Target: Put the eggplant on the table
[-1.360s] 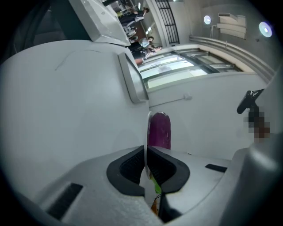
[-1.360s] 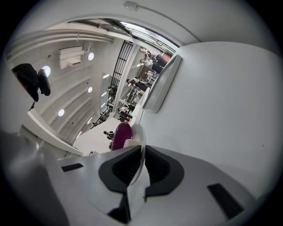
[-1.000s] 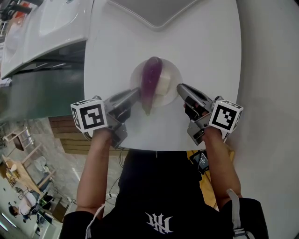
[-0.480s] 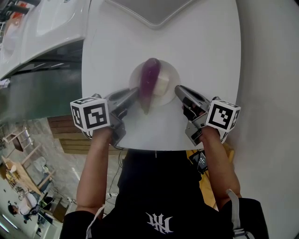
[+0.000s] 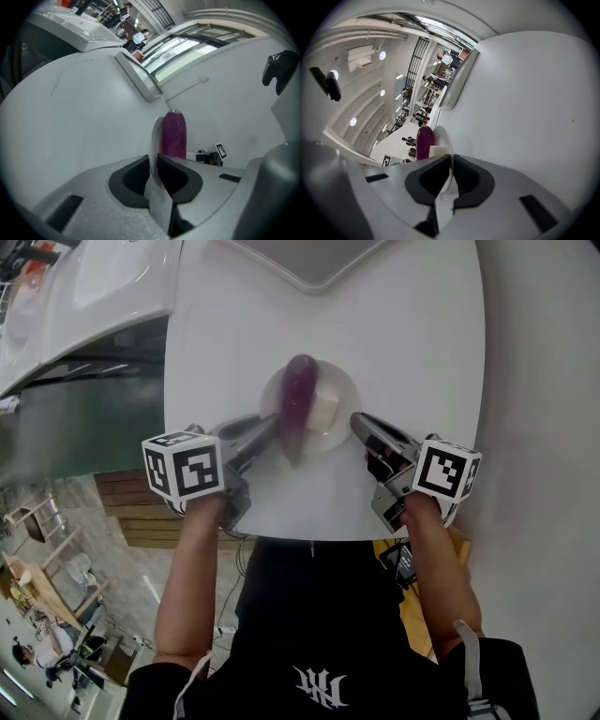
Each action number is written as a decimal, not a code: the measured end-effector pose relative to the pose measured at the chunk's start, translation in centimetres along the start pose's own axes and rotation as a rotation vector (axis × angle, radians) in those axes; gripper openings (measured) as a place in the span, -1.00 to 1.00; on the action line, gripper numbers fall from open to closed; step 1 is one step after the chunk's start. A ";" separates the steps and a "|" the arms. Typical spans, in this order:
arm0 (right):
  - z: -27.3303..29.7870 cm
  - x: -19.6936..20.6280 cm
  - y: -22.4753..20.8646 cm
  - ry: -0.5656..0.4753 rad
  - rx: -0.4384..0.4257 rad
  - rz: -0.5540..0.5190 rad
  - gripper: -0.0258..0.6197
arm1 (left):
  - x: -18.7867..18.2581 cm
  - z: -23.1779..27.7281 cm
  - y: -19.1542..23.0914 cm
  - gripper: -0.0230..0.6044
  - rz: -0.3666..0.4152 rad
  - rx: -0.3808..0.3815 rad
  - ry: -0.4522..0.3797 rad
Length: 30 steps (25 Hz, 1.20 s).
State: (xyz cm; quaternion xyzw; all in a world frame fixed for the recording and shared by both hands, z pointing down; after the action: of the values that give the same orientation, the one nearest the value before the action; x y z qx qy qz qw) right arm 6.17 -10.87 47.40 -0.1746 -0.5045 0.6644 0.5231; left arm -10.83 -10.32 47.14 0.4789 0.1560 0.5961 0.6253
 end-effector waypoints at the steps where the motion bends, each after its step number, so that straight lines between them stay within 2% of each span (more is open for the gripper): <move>1: 0.0 0.0 0.0 0.003 -0.001 0.000 -0.86 | 0.0 0.0 0.0 -0.84 0.013 -0.008 0.005; 9: 0.1 0.4 -0.1 0.016 -0.005 0.003 -0.86 | -0.1 0.2 0.3 -0.75 0.148 -0.100 0.048; 14: 0.2 0.6 -0.1 0.023 -0.006 0.003 -0.86 | -0.2 0.4 0.6 -0.66 0.276 -0.183 0.093; 18: 0.3 0.8 -0.2 0.029 0.003 -0.003 -0.87 | -0.3 0.5 0.7 -0.65 0.327 -0.210 0.112; 23: 0.3 0.9 -0.5 0.046 0.038 -0.037 -0.87 | -0.1 0.9 0.7 -0.61 0.434 -0.269 0.162; 27: 0.1 0.8 -0.7 0.057 0.052 -0.043 -0.86 | 0.0 1.2 0.4 -0.60 0.487 -0.292 0.188; 30: 0.2 0.8 -0.8 0.080 0.075 -0.097 -0.86 | -0.2 1.5 0.5 -0.56 0.549 -0.325 0.209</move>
State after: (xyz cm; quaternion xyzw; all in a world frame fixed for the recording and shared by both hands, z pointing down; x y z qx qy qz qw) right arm 6.12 -10.31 48.38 -0.1567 -0.4660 0.6493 0.5803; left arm -10.04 -11.19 48.14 0.3333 -0.0126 0.8052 0.4903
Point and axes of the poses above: the fingertips, and each gripper's own axes: z forward along the fingers, y to its left, x out of its underside, the point moved 3 cm from there along -z, backward along the fingers, and after that the axes turned 5 degrees about -y, right-handed, at the moved point
